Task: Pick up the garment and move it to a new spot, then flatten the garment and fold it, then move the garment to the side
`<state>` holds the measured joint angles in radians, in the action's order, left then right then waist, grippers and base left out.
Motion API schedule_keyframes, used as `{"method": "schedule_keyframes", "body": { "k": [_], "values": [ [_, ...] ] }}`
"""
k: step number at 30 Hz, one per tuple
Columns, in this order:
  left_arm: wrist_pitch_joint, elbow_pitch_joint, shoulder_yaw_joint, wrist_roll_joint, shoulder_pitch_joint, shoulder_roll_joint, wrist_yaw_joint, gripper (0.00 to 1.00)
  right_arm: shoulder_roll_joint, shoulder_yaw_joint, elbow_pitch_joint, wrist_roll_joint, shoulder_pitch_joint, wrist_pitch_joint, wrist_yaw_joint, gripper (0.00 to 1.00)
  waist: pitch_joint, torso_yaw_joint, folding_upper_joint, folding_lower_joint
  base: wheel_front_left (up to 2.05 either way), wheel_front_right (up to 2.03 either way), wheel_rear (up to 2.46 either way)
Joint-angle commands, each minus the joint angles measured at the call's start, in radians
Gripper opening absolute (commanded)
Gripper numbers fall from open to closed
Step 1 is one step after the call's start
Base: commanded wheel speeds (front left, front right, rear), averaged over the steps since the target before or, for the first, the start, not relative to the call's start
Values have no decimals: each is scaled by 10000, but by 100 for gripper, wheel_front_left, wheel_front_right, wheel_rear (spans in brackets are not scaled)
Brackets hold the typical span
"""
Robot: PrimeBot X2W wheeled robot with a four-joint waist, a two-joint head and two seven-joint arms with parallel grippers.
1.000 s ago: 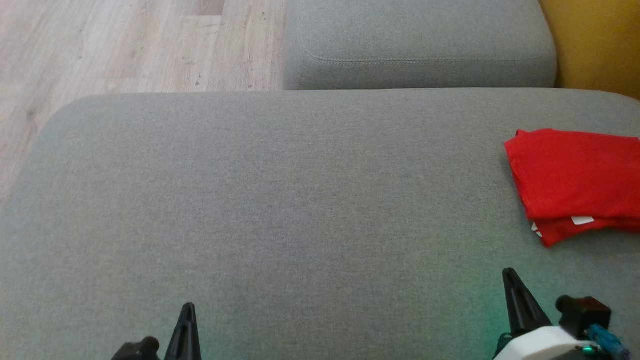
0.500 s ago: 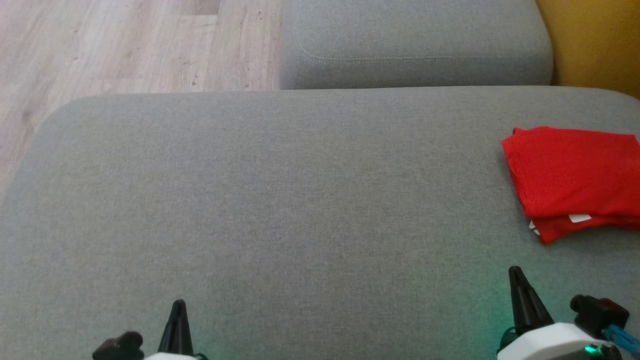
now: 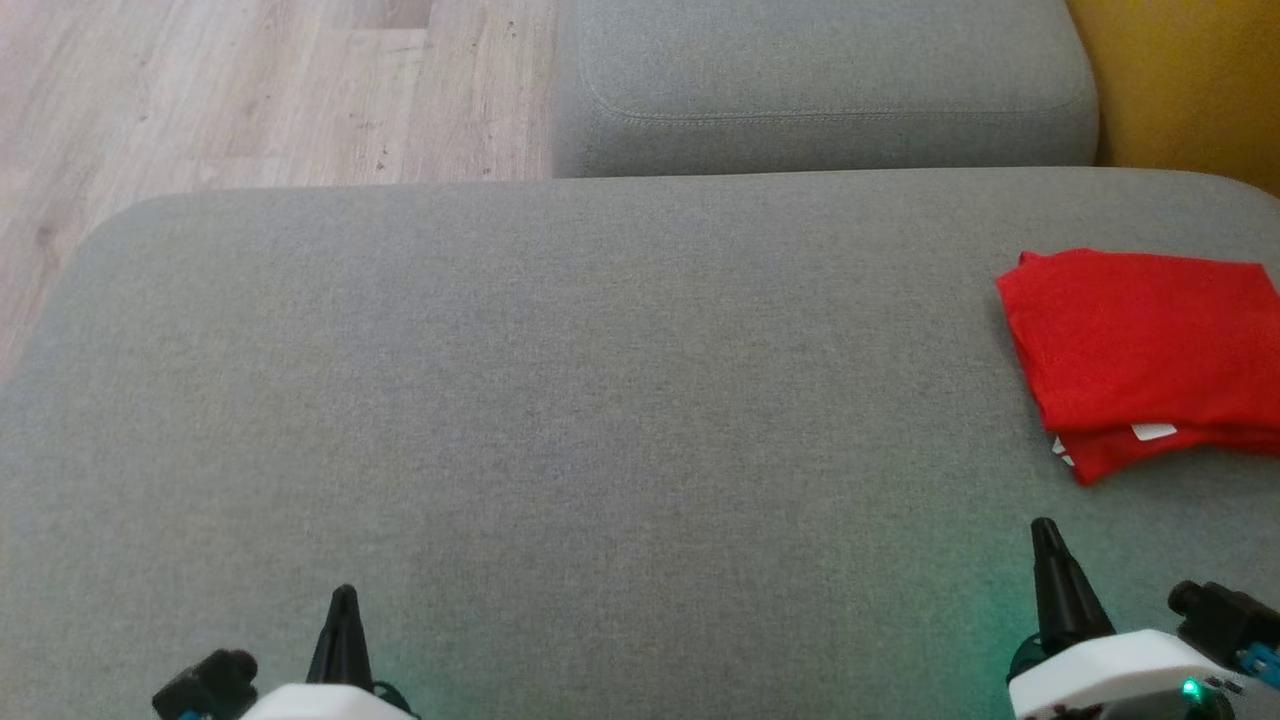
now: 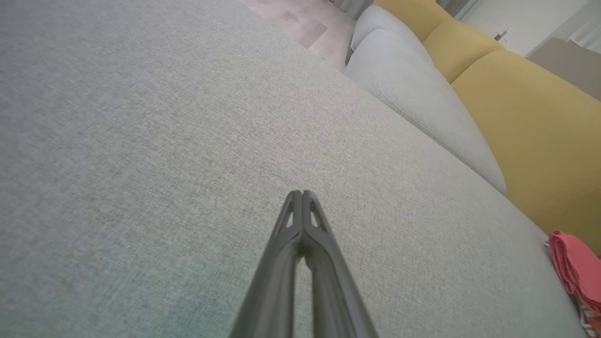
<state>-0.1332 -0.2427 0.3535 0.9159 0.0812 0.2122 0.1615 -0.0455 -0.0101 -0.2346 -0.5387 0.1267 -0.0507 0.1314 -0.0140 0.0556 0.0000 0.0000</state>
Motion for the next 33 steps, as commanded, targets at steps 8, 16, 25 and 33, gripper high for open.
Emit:
{"method": "schedule_keyframes", "body": {
  "k": [8,16,25,33],
  "values": [
    [241,235,-671,765,-659,-115,-332,0,-193,-61,265,-1224,-714,159,-3,0,17,-54,0,0,0,0,0],
    [449,212,-1054,1395,-780,-253,-591,0,-211,-113,232,-2209,-873,271,-3,0,32,-104,0,0,0,0,0],
    [686,184,-1488,2100,-916,-410,-882,0,-227,-178,193,-3310,-1052,401,-4,0,50,-160,0,0,0,0,0],
    [899,158,-1876,2725,-1038,-552,-1140,0,-237,-241,158,-4285,-1212,521,-4,0,65,-211,0,0,0,0,0]
  ]
}}
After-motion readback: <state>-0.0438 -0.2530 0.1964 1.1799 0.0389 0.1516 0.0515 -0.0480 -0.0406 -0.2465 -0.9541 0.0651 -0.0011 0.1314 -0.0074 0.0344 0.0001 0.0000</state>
